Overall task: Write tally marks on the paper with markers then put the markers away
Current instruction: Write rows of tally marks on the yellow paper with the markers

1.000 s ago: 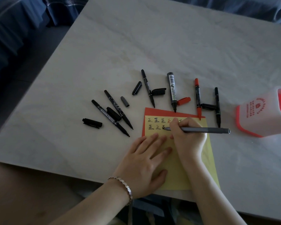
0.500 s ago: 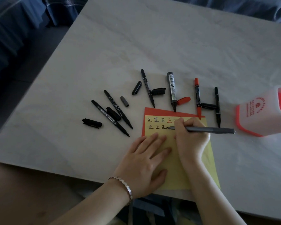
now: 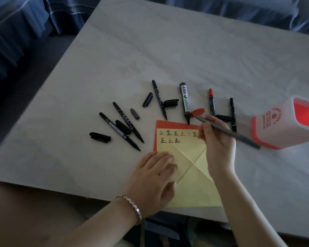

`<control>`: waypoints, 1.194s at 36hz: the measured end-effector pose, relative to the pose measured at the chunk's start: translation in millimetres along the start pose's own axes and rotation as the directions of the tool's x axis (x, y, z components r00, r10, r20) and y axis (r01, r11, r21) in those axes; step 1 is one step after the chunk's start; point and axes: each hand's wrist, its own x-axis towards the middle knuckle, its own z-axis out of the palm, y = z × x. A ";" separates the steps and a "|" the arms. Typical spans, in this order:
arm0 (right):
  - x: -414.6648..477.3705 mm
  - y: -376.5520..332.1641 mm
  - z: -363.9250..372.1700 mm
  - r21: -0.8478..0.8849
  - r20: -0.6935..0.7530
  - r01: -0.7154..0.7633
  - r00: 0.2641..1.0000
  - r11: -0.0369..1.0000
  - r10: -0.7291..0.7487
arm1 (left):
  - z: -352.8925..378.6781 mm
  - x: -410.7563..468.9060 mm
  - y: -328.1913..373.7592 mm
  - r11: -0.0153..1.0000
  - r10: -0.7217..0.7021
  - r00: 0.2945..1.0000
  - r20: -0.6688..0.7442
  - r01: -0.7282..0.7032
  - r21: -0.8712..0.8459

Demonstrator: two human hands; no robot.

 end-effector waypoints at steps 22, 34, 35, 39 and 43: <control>42.0 -22.7 87.4 -0.794 0.583 0.506 0.791 0.337 0.188 | -9.2 -8.5 -24.4 0.993 0.116 0.986 0.118 -0.118 0.010; 50.4 -17.5 76.5 -0.847 0.349 0.323 0.937 0.421 -0.017 | -9.1 -8.4 -26.0 0.994 0.106 0.985 0.135 -0.108 0.008; 52.4 -17.0 78.3 -0.858 0.343 0.315 0.939 0.406 -0.004 | -8.7 -8.4 -26.2 0.994 0.103 0.985 0.136 -0.105 0.005; 56.6 -12.2 85.9 -0.883 0.354 0.325 0.935 0.337 0.025 | -9.1 -8.1 -25.6 0.994 0.105 0.985 0.133 -0.107 0.005; 56.5 -11.0 88.7 -0.897 0.317 0.286 0.948 0.338 0.037 | -9.5 -8.1 -25.9 0.994 0.105 0.986 0.132 -0.106 0.001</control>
